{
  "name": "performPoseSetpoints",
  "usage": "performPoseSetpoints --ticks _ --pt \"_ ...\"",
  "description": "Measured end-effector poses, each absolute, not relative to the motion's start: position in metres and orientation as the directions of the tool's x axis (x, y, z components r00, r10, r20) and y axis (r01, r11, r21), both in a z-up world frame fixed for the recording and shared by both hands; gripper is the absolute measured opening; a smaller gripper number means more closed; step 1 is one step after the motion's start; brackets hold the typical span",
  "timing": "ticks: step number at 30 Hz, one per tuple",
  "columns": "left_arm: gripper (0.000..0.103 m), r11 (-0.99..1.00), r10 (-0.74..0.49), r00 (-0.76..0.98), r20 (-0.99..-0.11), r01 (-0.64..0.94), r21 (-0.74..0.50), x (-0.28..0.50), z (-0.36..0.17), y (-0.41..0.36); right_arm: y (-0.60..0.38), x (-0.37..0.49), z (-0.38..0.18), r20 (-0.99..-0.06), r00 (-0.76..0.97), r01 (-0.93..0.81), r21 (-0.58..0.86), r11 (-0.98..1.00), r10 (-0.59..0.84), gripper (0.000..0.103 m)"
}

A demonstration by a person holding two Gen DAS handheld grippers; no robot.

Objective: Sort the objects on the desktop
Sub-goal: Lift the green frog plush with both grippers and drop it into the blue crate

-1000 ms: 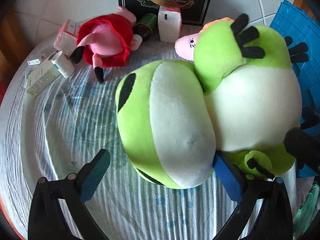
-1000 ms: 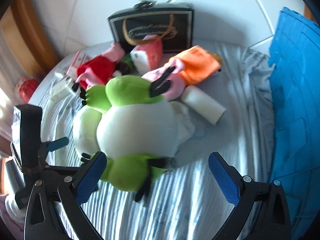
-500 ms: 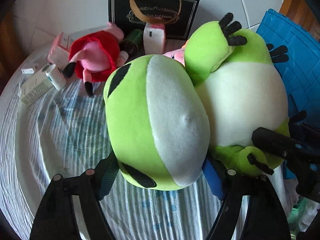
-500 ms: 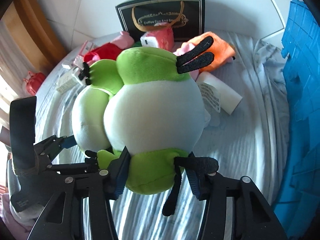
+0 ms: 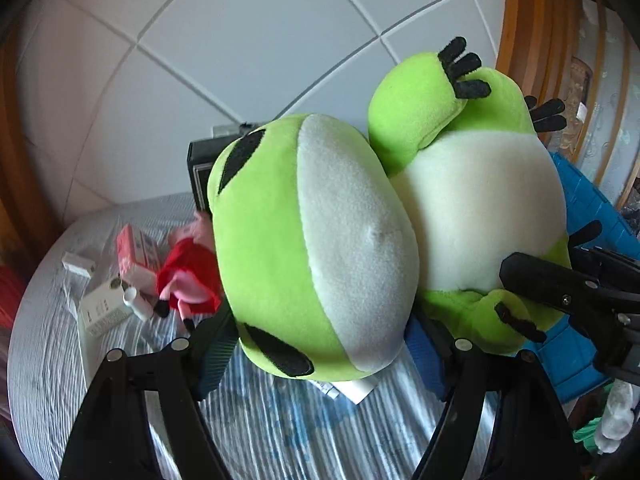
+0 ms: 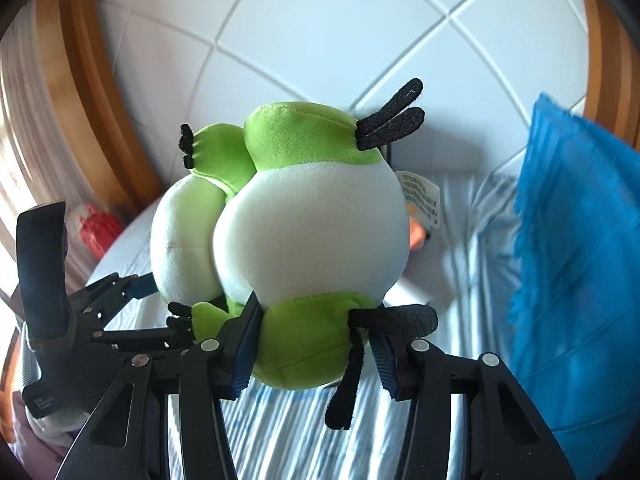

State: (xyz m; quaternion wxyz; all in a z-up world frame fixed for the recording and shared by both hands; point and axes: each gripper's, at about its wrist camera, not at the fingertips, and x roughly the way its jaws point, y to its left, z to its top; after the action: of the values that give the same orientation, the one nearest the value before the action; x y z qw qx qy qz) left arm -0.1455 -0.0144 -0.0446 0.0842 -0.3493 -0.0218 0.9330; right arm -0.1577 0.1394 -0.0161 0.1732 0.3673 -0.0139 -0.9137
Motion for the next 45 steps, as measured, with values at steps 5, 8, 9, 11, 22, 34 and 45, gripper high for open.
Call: performPoseSetpoints --ticks 5,8,9,11,22,34,45 --pt "0.076 -0.972 0.226 -0.784 -0.579 -0.223 -0.078 -0.159 0.012 0.030 0.181 -0.151 0.042 -0.596 -0.747 0.257 0.150 -0.955 -0.295 0.049" --pt "0.076 -0.958 0.268 -0.791 -0.551 -0.278 -0.067 -0.166 0.041 0.073 0.219 -0.147 0.071 -0.563 -0.784 0.219 0.144 -0.965 -0.261 0.049" --pt "0.076 -0.953 0.282 -0.792 -0.542 -0.297 -0.062 -0.169 0.049 0.090 0.232 -0.146 0.079 -0.556 -0.792 0.207 0.143 -0.968 -0.252 0.049" --pt "0.076 -0.942 0.305 -0.789 -0.533 -0.331 -0.049 -0.176 0.063 0.125 0.264 -0.141 0.094 -0.541 -0.810 0.176 0.144 -0.974 -0.226 0.049" --pt "0.077 -0.872 0.415 -0.683 -0.601 -0.486 -0.050 -0.224 0.081 0.331 0.451 -0.154 0.121 -0.557 -0.828 -0.016 0.149 -0.989 -0.071 0.050" --pt "0.079 -0.879 0.292 -0.560 -0.775 -0.476 0.013 -0.270 0.027 0.438 0.574 -0.183 0.056 -0.679 -0.734 -0.177 0.197 -0.964 -0.005 0.062" --pt "0.080 -0.893 0.282 -0.577 -0.766 -0.450 0.010 -0.271 0.034 0.413 0.589 -0.181 0.057 -0.676 -0.736 -0.213 0.199 -0.957 0.023 0.093"
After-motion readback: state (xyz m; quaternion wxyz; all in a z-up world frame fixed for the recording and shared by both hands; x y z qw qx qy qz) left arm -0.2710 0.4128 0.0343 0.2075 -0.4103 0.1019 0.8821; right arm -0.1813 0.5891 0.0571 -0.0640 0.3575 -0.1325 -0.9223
